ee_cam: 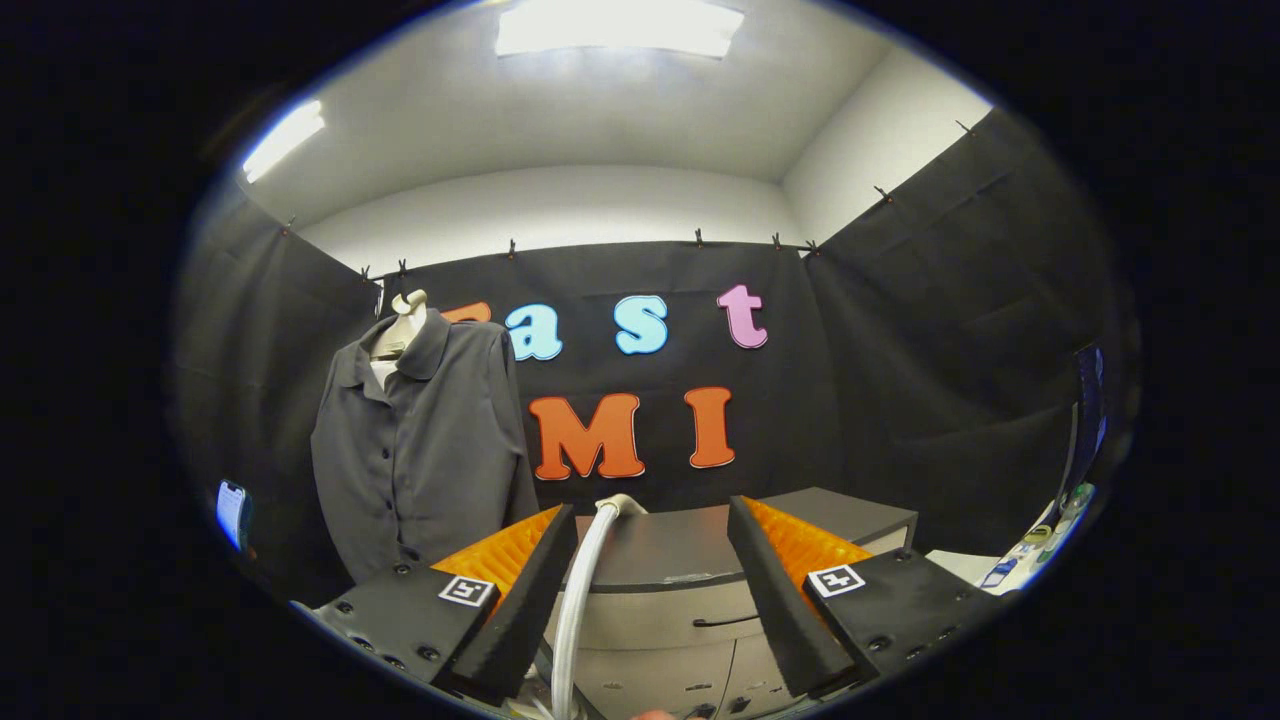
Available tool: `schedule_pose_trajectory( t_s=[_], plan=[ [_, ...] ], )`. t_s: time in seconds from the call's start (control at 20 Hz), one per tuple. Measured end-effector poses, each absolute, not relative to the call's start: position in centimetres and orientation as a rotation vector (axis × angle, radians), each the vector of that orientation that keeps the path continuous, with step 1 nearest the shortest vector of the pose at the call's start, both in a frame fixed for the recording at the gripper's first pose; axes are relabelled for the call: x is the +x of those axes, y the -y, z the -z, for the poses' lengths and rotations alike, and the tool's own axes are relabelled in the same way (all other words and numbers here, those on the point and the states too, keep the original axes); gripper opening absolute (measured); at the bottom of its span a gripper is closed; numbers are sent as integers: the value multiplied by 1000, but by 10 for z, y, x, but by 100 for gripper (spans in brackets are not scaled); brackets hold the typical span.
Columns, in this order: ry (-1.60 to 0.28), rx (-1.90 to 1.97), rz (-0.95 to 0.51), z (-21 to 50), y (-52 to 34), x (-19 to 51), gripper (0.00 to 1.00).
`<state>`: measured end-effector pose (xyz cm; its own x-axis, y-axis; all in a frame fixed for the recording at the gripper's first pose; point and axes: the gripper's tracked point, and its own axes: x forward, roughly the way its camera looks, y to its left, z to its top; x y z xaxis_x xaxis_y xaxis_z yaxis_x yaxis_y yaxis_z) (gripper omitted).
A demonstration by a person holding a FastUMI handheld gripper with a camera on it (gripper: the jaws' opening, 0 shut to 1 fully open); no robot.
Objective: Iron the clothes twice with a garment steamer, once on the left side and once on the right side.
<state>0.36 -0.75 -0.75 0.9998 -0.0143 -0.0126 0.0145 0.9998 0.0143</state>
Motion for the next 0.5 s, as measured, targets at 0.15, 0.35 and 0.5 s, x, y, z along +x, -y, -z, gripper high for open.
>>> schedule_pose_trajectory(
  t_s=[0.15, 0.35, 0.5],
  plan=[
    [-17, 13, 17, 8, 8, 3, 98],
    [-20, 15, 15, 8, 8, 2, 98],
    [-17, 14, 16, 8, 8, -2, 98]
  ],
)
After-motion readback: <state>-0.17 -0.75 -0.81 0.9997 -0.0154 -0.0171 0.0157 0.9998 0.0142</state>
